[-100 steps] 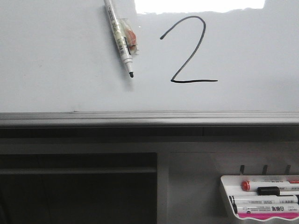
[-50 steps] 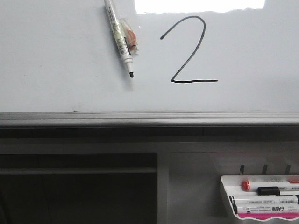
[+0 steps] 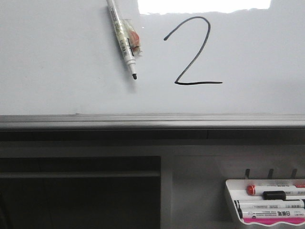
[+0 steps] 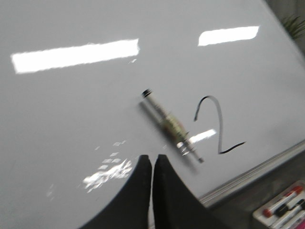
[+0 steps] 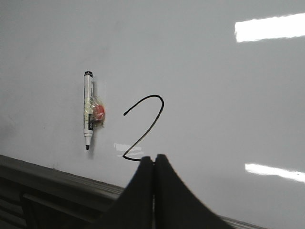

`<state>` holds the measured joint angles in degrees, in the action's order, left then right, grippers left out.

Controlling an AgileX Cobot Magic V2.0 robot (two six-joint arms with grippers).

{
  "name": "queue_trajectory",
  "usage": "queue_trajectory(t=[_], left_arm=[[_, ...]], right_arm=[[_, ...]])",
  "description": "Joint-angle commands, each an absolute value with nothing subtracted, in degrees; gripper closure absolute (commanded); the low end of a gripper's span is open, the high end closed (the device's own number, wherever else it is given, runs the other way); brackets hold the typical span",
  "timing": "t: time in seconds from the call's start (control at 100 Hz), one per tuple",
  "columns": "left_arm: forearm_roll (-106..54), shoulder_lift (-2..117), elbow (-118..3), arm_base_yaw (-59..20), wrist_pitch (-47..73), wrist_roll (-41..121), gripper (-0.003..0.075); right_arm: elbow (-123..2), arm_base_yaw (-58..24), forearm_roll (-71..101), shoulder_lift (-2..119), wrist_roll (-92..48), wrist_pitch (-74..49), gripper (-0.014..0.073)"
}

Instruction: Write number 2 on whiteboard

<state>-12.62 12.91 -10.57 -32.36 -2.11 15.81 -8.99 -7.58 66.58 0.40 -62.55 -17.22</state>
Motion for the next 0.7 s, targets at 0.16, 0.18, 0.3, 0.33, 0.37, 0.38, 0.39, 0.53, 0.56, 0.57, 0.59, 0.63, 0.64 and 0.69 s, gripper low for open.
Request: queue_trajectory(t=[0.16, 0.18, 0.3, 0.33, 0.37, 0.38, 0.39, 0.53, 0.56, 0.57, 0.59, 0.63, 0.64, 0.69], left_arm=[[-3.97, 7.66, -7.03, -14.85, -3.84, 5.10, 0.0740], [-3.97, 7.00, -6.26, -14.09, -3.84, 5.10, 0.0740], [-4.61, 1.93, -2.10, -9.83, -3.84, 4.60, 0.0740], [-4.61, 1.01, -1.10, -8.95, -3.84, 4.49, 0.0740], [-4.61, -0.10, -0.15, -7.84, -3.84, 4.50, 0.0740], [-4.61, -0.55, 0.25, -7.67, -3.84, 4.50, 0.0740], [-4.61, -0.77, 0.46, -7.37, -4.01, 4.50, 0.0740], [-5.12, -1.90, 0.90, -5.98, -2.06, 4.50, 0.0740], [-5.23, -1.90, 0.90, -5.98, -2.06, 4.50, 0.0740], [-5.22, -1.90, 0.90, -5.98, -2.06, 4.50, 0.0740], [-5.54, -1.90, 0.90, -6.11, -2.06, 4.50, 0.0740], [-6.43, -1.90, 0.90, -6.11, -1.95, 4.50, 0.0740], [-6.44, -1.90, 0.90, -6.11, -1.95, 4.50, 0.0740], [-6.55, -1.90, 0.79, -6.11, -1.95, 4.50, 0.0740]], right_arm=[[-10.46, -7.18, 67.95, 1.08, -63.15, -15.44, 0.0662], [-10.46, -7.18, 67.95, 1.08, -63.15, -15.44, 0.0662], [-10.46, -7.18, 67.95, 1.08, -63.15, -15.44, 0.0662], [-10.46, -7.18, 67.95, 1.08, -63.15, -15.44, 0.0662], [-10.46, -7.18, 67.95, 1.08, -63.15, -15.39, 0.0662], [-10.46, -7.18, 67.95, 1.08, -63.15, -15.39, 0.0662], [-10.46, -7.18, 67.95, 1.08, -63.15, -15.39, 0.0662], [-10.46, -7.18, 67.95, 1.08, -63.15, -15.26, 0.0662], [-10.46, -7.18, 67.95, 1.08, -63.15, -15.26, 0.0662], [-10.46, -7.18, 67.95, 1.08, -63.15, -15.26, 0.0662], [-10.46, -7.18, 67.95, 1.08, -63.15, -15.26, 0.0662], [-10.46, -7.18, 67.95, 1.08, -63.15, -15.26, 0.0662], [-10.46, -7.18, 67.95, 1.08, -63.15, -15.26, 0.0662], [-10.46, -7.18, 67.95, 1.08, -63.15, -15.26, 0.0662]])
